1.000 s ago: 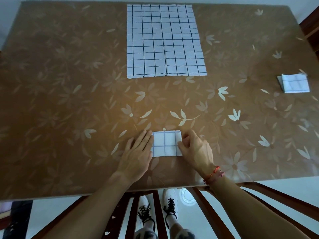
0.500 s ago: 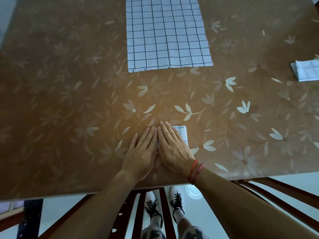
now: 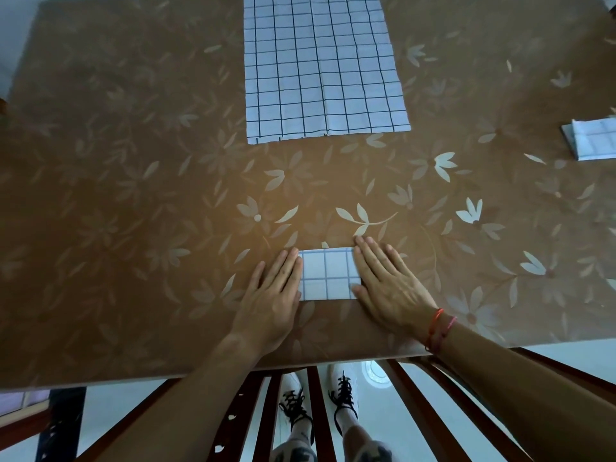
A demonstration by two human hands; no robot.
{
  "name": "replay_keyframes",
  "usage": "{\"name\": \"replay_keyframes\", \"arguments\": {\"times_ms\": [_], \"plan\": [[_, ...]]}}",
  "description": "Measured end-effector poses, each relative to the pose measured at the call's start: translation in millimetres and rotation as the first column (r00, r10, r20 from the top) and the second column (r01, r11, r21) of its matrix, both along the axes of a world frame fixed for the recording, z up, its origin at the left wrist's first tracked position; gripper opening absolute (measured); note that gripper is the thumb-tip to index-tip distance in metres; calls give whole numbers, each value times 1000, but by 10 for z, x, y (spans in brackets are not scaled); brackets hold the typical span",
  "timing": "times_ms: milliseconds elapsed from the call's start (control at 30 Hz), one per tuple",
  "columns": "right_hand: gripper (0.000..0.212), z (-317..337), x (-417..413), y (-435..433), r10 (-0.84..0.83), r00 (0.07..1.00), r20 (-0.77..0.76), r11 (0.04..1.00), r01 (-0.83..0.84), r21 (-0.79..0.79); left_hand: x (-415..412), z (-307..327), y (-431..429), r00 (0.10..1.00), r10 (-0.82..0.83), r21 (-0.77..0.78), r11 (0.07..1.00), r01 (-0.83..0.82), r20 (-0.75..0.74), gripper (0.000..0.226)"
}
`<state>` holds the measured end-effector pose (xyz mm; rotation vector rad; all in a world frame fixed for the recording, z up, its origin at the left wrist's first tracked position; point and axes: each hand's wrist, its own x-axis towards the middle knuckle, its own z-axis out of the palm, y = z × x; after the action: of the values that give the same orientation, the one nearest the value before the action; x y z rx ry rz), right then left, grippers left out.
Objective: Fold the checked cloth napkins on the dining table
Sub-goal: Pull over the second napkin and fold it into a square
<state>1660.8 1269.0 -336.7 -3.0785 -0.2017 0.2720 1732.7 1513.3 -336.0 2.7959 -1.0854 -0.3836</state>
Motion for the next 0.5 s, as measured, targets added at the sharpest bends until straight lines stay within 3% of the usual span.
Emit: {"name": "replay_keyframes", "arguments": {"times_ms": [500], "plan": [[61, 155, 79, 122, -83, 994, -66, 995, 86, 40, 240, 330, -292, 997, 71, -15, 997, -71, -22, 49]]}}
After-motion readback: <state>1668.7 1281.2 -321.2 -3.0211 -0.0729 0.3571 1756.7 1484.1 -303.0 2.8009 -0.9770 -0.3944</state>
